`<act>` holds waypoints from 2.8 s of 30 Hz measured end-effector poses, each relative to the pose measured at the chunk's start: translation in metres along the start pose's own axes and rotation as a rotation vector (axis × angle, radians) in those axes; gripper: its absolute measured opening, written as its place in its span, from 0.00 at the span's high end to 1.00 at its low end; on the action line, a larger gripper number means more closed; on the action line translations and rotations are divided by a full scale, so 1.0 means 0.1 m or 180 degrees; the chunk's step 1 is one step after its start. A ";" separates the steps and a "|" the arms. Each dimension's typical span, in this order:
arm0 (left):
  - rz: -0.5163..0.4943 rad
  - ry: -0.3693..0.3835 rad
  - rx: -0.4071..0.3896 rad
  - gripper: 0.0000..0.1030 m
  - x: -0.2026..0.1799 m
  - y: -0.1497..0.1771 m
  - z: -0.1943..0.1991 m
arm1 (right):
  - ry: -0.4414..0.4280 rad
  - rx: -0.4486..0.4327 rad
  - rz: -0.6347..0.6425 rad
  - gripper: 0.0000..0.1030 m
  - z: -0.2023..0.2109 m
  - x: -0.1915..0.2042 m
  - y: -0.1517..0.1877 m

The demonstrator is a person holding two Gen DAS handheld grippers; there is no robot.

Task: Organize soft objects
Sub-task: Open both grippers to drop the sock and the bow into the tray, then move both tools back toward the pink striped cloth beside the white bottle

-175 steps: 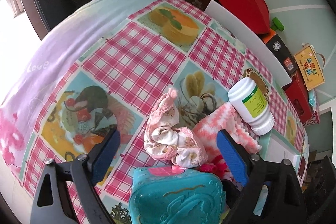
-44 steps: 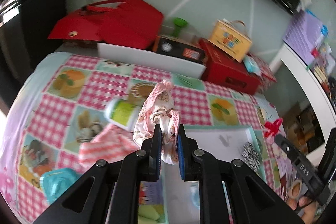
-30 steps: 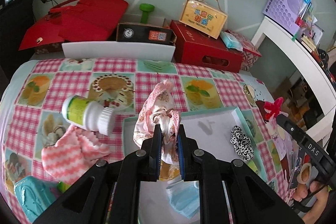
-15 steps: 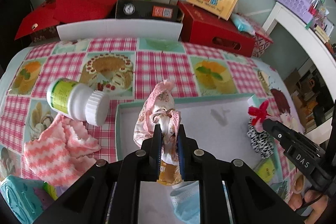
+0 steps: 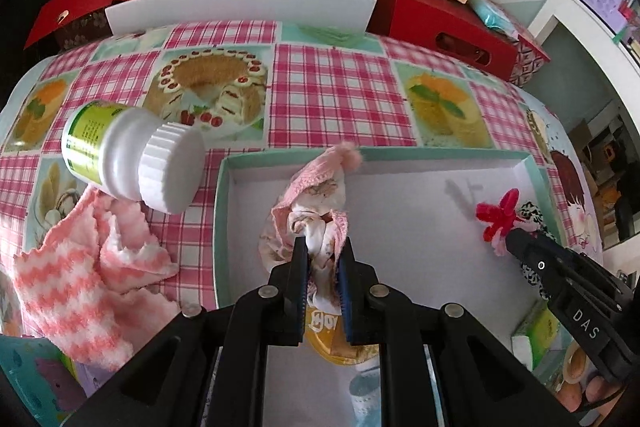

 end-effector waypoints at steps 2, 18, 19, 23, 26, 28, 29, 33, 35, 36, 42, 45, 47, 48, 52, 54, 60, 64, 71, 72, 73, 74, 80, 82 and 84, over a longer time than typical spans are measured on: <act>0.0006 -0.0002 0.0011 0.86 0.01 0.00 -0.01 | -0.0001 0.0030 0.0012 0.76 -0.03 0.01 0.01; -0.0002 -0.0100 -0.0063 0.40 -0.04 -0.08 0.33 | 0.0130 -0.0133 0.0090 0.52 0.20 0.05 -0.09; 0.0004 -0.0107 -0.0095 0.38 -0.04 -0.09 0.38 | 0.0143 -0.0155 0.0097 0.51 0.24 0.06 -0.10; 0.0005 -0.0153 -0.0212 0.32 -0.03 -0.12 0.55 | 0.0226 -0.0214 0.0129 0.40 0.36 0.06 -0.12; 0.0043 -0.0254 -0.0256 0.23 0.03 -0.15 0.62 | 0.0289 -0.0239 0.0158 0.27 0.43 0.07 -0.13; 0.0071 -0.0314 -0.0298 0.23 0.08 -0.16 0.64 | 0.0338 -0.0271 0.0201 0.20 0.47 0.08 -0.13; 0.0088 -0.0325 -0.0302 0.23 0.10 -0.16 0.64 | 0.0368 -0.0278 0.0228 0.14 0.48 0.09 -0.13; 0.0178 -0.0396 -0.0328 0.14 0.22 -0.16 0.63 | 0.0479 -0.0295 0.0308 0.00 0.48 0.11 -0.13; 0.0212 -0.0512 -0.0408 0.00 0.29 -0.16 0.62 | 0.0561 -0.0264 0.0285 0.00 0.44 0.09 -0.13; 0.0208 -0.0555 -0.0430 0.00 0.31 -0.15 0.62 | 0.0592 -0.0240 0.0282 0.00 0.42 0.08 -0.12; 0.0276 -0.0601 -0.0392 0.00 0.40 -0.14 0.60 | 0.0592 -0.0171 0.0165 0.00 0.37 0.00 -0.11; 0.0270 -0.0580 -0.0397 0.00 0.40 -0.14 0.59 | 0.0613 -0.0123 0.0158 0.00 0.34 -0.01 -0.09; 0.0245 -0.0534 -0.0478 0.00 0.38 -0.15 0.61 | 0.0662 -0.0092 0.0166 0.00 0.33 -0.02 -0.09; 0.0224 -0.0529 -0.0514 0.00 0.37 -0.15 0.63 | 0.0678 -0.0078 0.0164 0.00 0.32 -0.03 -0.08; 0.0148 -0.0532 -0.0661 0.00 0.33 -0.18 0.71 | 0.0671 -0.0046 0.0118 0.00 0.32 -0.06 -0.07; 0.0149 -0.0492 -0.0674 0.00 0.32 -0.19 0.72 | 0.0671 -0.0038 0.0109 0.00 0.33 -0.06 -0.07; 0.0142 -0.0618 -0.0675 0.00 0.45 -0.20 0.84 | 0.0733 -0.0028 0.0191 0.00 0.37 0.02 -0.07; 0.0188 -0.0960 -0.0638 0.00 0.70 -0.19 0.99 | 0.0704 -0.0041 0.0315 0.00 0.37 0.19 -0.07; 0.0473 -0.1275 -0.0680 0.00 1.15 -0.14 1.29 | 0.0629 -0.0072 0.0492 0.00 0.38 0.47 -0.04; 0.0514 -0.1286 -0.0687 0.00 1.20 -0.13 1.33 | 0.0623 -0.0075 0.0512 0.00 0.38 0.51 -0.04; 0.0558 -0.1305 -0.0702 0.00 1.25 -0.12 1.37 | 0.0609 -0.0078 0.0535 0.00 0.38 0.55 -0.03; 0.0590 -0.1329 -0.0713 0.00 1.28 -0.11 1.40 | 0.0584 -0.0080 0.0559 0.00 0.38 0.60 -0.03; 0.0945 -0.1411 -0.0752 0.00 1.59 -0.01 1.59 | 0.0449 -0.0072 0.0700 0.00 0.38 0.87 0.03; 0.1045 -0.1400 -0.0756 0.00 1.68 0.02 1.64 | 0.0424 -0.0065 0.0740 0.00 0.38 0.94 0.04; 0.1131 -0.1410 -0.0764 0.00 1.76 0.07 1.69 | 0.0389 -0.0054 0.0778 0.00 0.38 1.02 0.06</act>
Point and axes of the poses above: each gripper's, at about its wrist camera, not at the fingertips, and z roughly against the way its jaws point, x to its left, y to its underside, the point moved 6 cm from there along -z, roughly the way its jaws point, and after that the axes turned 10 degrees about y, right-handed, at the moved point
